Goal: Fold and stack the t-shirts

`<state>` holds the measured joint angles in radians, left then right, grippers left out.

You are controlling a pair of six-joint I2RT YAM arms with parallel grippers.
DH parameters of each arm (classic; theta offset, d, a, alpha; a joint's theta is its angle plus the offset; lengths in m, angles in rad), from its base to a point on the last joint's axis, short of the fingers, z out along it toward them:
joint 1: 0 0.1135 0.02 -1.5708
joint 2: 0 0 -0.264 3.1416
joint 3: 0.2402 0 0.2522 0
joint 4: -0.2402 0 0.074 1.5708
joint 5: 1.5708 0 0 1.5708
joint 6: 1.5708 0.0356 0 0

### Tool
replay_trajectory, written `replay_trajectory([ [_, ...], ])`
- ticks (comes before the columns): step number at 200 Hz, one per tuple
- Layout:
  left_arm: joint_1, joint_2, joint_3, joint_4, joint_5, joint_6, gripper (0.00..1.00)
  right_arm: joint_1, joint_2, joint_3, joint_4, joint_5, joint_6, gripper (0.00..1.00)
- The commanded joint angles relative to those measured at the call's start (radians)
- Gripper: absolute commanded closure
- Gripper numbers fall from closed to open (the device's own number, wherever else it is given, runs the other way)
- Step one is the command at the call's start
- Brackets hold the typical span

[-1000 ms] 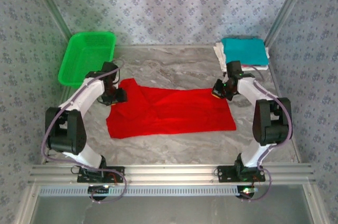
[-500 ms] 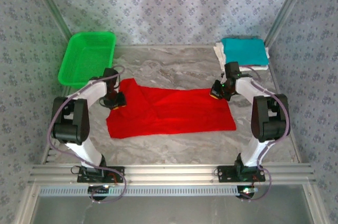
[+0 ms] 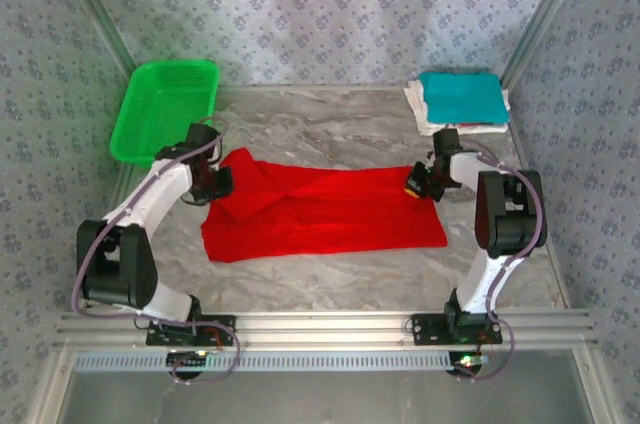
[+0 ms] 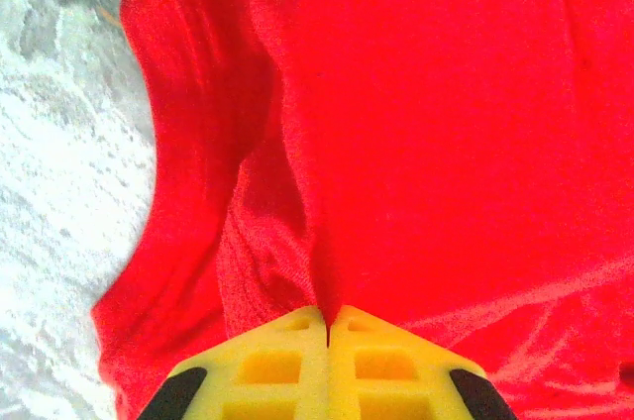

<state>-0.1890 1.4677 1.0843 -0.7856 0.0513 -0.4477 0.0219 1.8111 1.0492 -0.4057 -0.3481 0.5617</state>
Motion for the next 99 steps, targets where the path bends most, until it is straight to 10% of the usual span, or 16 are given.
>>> replay_trajectory([
  [1,-0.026,-0.035,0.017,-0.114,-0.025,-0.036,1.0,-0.012,0.04,-0.001,0.01,0.012,0.017,1.0],
  [45,-0.039,-0.086,0.01,-0.214,-0.049,-0.11,1.0,-0.016,0.042,-0.003,0.018,-0.003,0.02,1.0],
  [58,-0.041,-0.109,-0.002,-0.222,-0.042,-0.129,0.85,-0.018,0.04,-0.004,0.017,-0.006,0.016,1.0],
  [74,-0.051,-0.134,-0.018,-0.221,-0.03,-0.153,1.0,-0.019,0.04,-0.004,0.019,-0.006,0.016,1.0],
  [87,-0.056,-0.151,-0.032,-0.216,-0.022,-0.18,0.75,-0.021,0.04,-0.003,0.02,-0.009,0.014,1.0],
  [99,-0.058,-0.155,-0.035,-0.21,0.006,-0.182,0.77,-0.021,0.039,-0.003,0.021,-0.012,0.015,1.0],
])
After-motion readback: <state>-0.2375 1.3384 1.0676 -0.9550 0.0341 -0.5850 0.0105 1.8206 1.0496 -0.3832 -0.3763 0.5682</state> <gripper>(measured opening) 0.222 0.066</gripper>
